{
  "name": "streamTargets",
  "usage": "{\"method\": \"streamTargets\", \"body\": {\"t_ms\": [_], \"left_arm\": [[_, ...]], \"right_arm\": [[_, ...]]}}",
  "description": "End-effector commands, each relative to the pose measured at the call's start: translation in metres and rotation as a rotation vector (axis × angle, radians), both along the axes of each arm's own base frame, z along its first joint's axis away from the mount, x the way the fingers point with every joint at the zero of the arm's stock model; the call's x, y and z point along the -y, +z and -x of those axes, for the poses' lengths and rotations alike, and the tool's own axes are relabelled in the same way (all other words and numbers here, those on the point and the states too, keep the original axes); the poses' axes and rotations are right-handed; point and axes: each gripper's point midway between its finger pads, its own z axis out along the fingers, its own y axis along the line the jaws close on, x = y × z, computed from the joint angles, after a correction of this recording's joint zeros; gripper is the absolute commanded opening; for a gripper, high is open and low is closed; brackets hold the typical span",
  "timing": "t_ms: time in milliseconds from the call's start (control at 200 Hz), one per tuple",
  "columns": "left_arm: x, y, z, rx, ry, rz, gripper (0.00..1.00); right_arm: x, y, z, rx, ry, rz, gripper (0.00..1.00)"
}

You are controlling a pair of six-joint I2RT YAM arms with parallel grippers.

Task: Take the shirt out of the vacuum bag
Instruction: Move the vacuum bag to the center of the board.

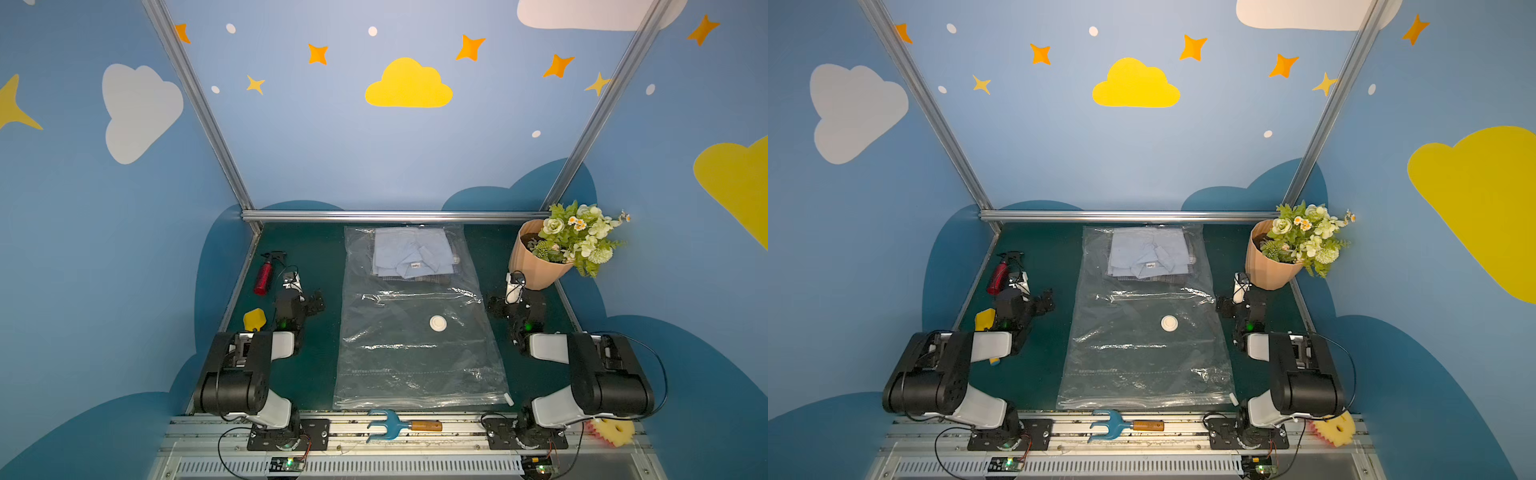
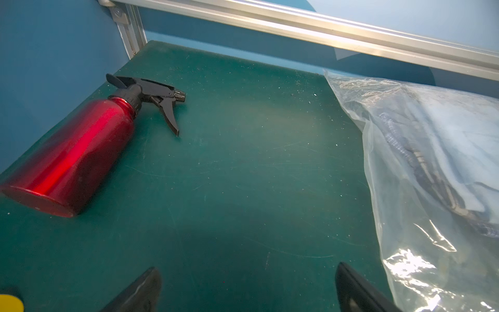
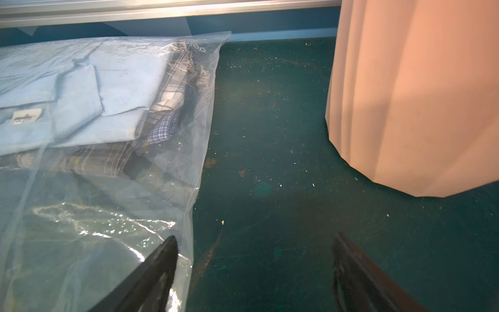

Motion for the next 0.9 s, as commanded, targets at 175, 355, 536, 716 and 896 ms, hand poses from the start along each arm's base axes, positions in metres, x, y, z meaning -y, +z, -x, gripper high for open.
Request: {"method": "streamTargets", "body": {"t_ms": [175, 355, 536, 716, 896], "left_arm": [[-0.0005, 0.0052, -0.0042, 0.021, 0.009, 0.001, 1.00], [-0.0012, 0.0048, -0.0046, 0.021, 0.004, 0.013, 1.00], [-0.0013, 0.0049, -0.0046, 0.021, 0.003, 0.016, 1.00], [-0.0015, 0.0046, -0.0045, 0.019, 0.002, 0.020, 1.00], [-0.0014, 0.0043, -0.0047, 0.018, -0.002, 0.027, 1.00]], "right_arm": [[-0.0049, 0.0093, -0.0071, 0.031, 0.018, 0.000, 0.87], [-0.0041, 0.0088, -0.0070, 0.030, 0.017, 0.001, 0.87], [-0.0045, 0.0090, -0.0069, 0.030, 0.019, -0.001, 0.87], [-0.0047, 0.0088, -0.0071, 0.029, 0.020, -0.003, 0.87], [-0.0043, 0.0091, -0.0072, 0.029, 0.021, -0.007, 0.87]]}}
